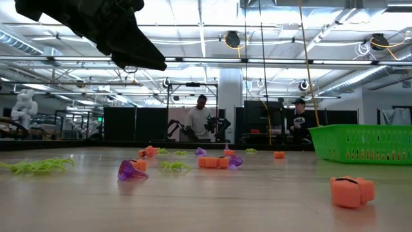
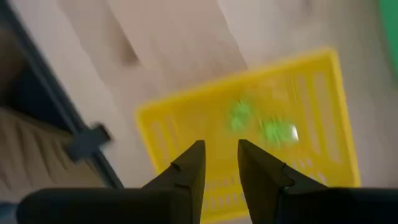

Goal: Sort Halloween decoration
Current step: Put the green spider toy into the yellow bin

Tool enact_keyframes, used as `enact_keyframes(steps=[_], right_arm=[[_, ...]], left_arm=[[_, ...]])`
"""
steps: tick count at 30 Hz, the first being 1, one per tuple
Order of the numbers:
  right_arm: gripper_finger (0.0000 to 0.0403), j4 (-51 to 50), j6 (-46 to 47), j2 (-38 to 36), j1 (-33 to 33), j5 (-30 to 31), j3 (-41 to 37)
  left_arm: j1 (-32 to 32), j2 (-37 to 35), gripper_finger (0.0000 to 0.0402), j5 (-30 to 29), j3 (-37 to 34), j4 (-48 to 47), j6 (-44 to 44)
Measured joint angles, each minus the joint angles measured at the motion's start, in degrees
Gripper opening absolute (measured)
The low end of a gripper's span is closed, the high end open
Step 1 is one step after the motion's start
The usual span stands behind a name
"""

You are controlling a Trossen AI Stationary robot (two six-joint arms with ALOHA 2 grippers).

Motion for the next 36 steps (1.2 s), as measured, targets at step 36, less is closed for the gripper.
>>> enact_keyframes(steps=[36], right_arm=[[0.0077, 57.5, -52.1, 0.0, -11.4, 47.6, -16.8]], left_arm=[[-19.4, 5.6, 0.018, -0.8, 0.0, 0.8, 4.6]])
